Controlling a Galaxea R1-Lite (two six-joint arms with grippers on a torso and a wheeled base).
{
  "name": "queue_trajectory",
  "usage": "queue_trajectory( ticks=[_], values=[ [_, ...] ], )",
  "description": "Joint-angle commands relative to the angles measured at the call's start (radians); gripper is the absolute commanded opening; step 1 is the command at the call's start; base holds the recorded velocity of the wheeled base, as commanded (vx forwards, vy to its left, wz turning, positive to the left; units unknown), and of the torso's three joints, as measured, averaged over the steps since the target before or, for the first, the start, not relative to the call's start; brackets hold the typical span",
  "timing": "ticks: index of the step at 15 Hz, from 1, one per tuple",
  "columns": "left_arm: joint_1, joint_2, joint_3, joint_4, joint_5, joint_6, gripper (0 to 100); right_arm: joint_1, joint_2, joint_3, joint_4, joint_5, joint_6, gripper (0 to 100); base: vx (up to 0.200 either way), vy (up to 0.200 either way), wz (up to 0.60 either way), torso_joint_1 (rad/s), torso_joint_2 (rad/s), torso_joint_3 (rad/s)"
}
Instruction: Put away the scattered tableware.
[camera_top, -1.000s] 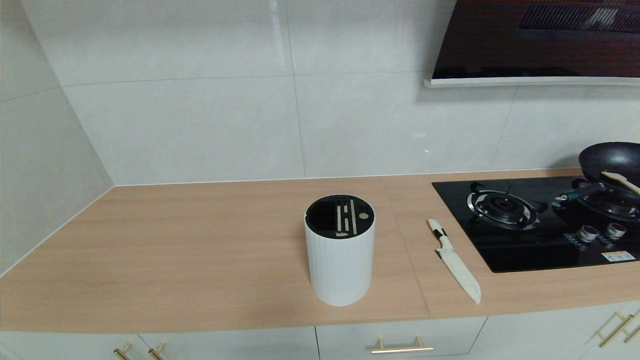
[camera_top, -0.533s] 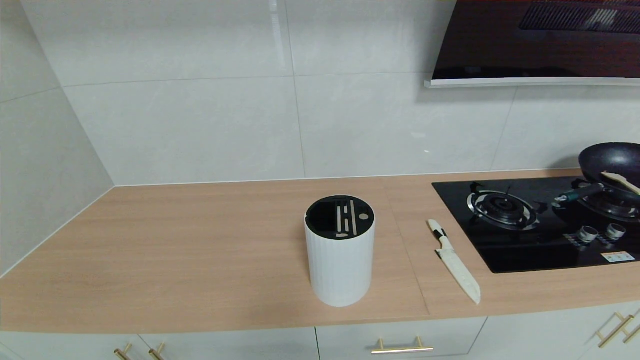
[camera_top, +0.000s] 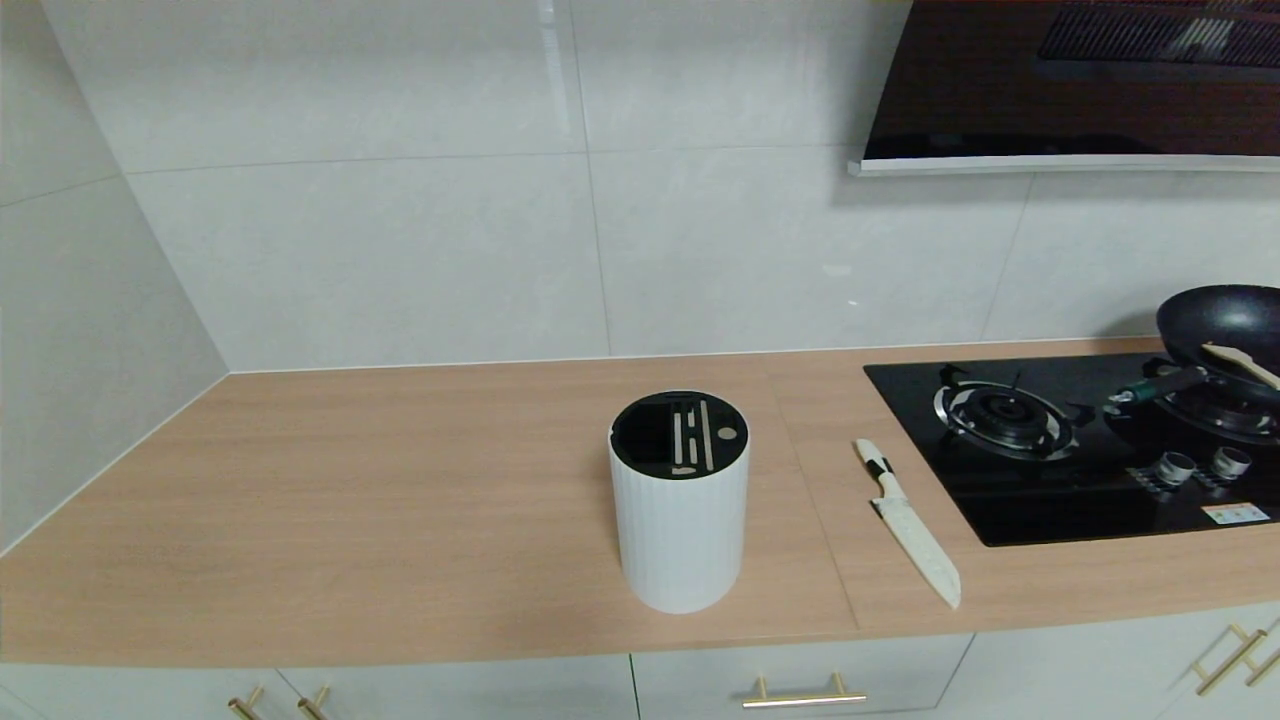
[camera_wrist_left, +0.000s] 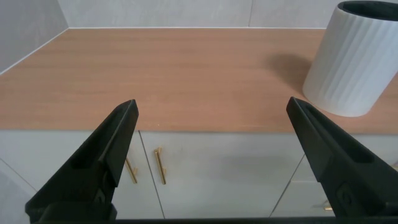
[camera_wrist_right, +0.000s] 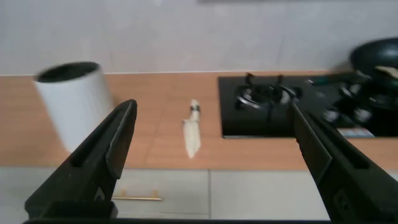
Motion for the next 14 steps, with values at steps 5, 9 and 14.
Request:
queue_trajectory(
  ticks=[5, 9, 14],
  values=[
    [0.0, 0.0, 0.0, 0.0, 0.0, 0.0, 100, 0.105, 0.98, -0.409, -0.016, 0.021, 0.005, 100, 0.0, 0.0, 0.0, 0.0, 0.0, 0.0],
    [0.0, 0.0, 0.0, 0.0, 0.0, 0.0, 100, 0.127, 1.308, -0.558, -0.09, -0.011, 0.0, 100, 0.0, 0.0, 0.0, 0.0, 0.0, 0.0],
    [0.0, 0.0, 0.0, 0.0, 0.0, 0.0, 100, 0.157, 1.567, -0.648, -0.127, -0.008, -0.018, 100, 0.0, 0.0, 0.0, 0.0, 0.0, 0.0]
  ],
)
